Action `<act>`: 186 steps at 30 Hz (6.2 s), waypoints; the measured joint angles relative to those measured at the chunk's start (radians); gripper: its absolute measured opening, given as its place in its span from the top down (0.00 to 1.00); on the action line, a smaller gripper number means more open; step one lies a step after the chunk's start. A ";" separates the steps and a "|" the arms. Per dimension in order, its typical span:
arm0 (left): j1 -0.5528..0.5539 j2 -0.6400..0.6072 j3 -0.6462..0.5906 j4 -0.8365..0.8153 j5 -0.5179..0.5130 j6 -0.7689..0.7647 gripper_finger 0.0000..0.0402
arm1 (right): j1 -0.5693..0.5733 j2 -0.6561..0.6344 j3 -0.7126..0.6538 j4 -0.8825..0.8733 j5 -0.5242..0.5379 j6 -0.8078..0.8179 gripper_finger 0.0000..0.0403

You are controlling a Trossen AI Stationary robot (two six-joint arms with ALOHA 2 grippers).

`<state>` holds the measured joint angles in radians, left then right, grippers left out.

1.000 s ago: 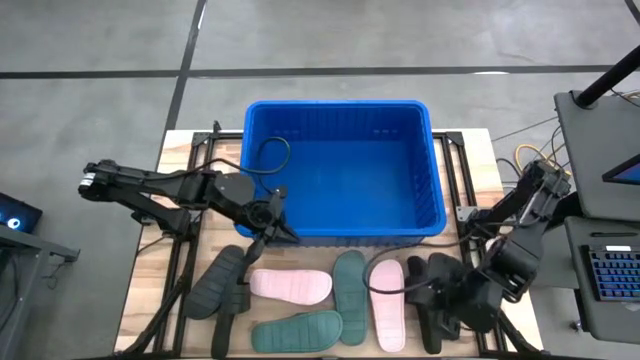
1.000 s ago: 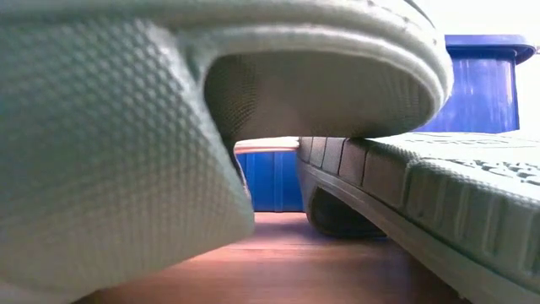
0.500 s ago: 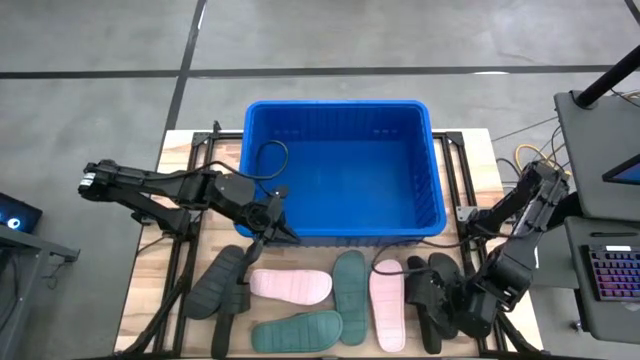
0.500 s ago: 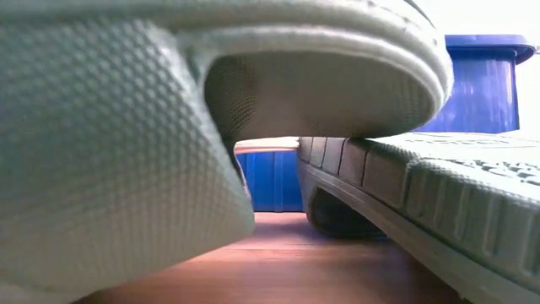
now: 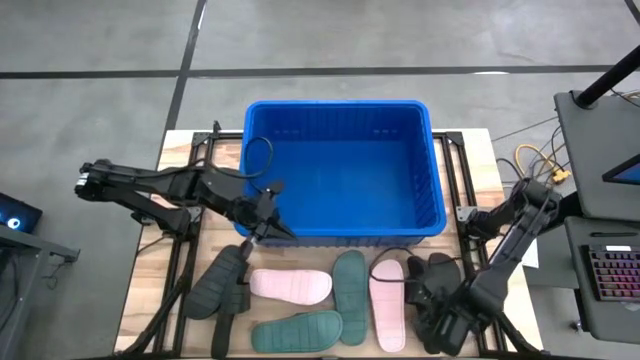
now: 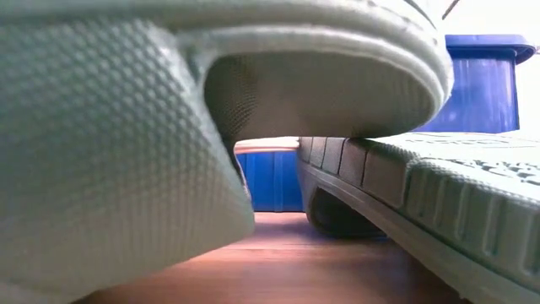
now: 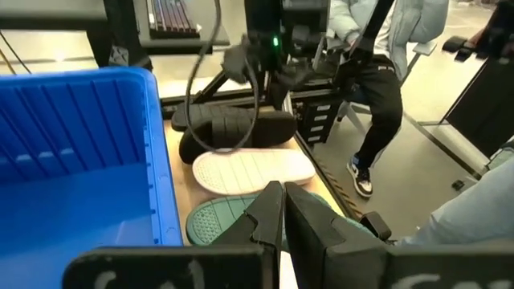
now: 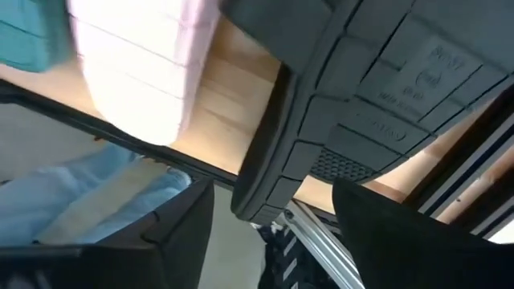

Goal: Pick and place slides into bin
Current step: Put the black slide into the bin

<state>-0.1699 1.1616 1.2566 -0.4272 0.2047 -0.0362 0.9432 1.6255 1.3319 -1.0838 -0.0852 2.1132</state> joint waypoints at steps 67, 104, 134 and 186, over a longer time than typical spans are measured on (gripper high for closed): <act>0.000 -0.022 -0.007 0.177 -0.036 0.026 1.00 | -0.092 -0.053 0.920 -0.422 0.920 -0.541 0.90; 0.000 -0.018 -0.009 0.368 -0.038 0.047 1.00 | -0.196 -0.518 0.713 -0.484 0.900 -0.878 0.90; 0.007 -0.018 -0.020 0.420 -0.148 0.044 1.00 | -0.196 -0.960 0.144 0.154 1.036 -1.298 0.90; 0.027 -0.018 -0.020 0.419 -0.160 0.040 1.00 | -1.339 -0.296 0.582 -0.330 0.012 -1.392 0.90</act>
<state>-0.1432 1.1439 1.2366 -0.0082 0.0444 0.0036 -0.3955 1.3292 1.9143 -1.4138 -0.0728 0.7208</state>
